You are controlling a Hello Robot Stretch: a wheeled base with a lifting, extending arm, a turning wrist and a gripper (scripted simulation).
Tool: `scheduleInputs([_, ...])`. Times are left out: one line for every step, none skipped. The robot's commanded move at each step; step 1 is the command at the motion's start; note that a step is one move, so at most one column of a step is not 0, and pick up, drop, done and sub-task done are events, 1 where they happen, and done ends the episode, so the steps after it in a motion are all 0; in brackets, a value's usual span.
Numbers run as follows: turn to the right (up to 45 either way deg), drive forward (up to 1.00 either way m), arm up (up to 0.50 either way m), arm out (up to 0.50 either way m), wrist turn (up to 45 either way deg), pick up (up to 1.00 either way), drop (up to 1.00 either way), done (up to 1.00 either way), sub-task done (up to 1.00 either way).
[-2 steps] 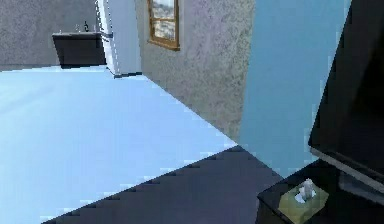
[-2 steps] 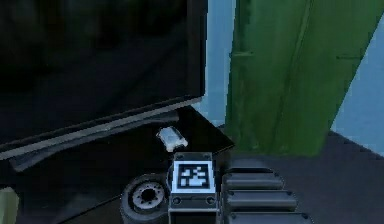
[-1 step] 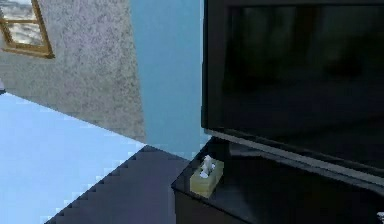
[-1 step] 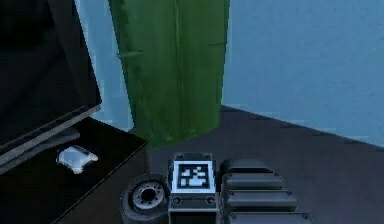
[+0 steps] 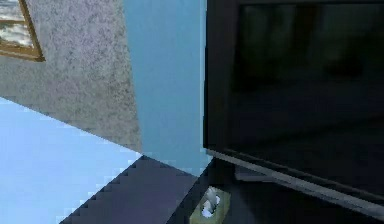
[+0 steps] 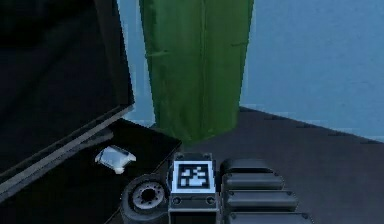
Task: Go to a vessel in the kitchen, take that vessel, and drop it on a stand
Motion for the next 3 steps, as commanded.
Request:
scheduleInputs([-45.0,0.0,0.0,0.0,0.0,0.0,0.0,0.0,0.0])
scheduleInputs([-45.0,0.0,0.0,0.0,0.0,0.0,0.0,0.0,0.0])
scheduleInputs([-45.0,0.0,0.0,0.0,0.0,0.0,0.0,0.0,0.0])
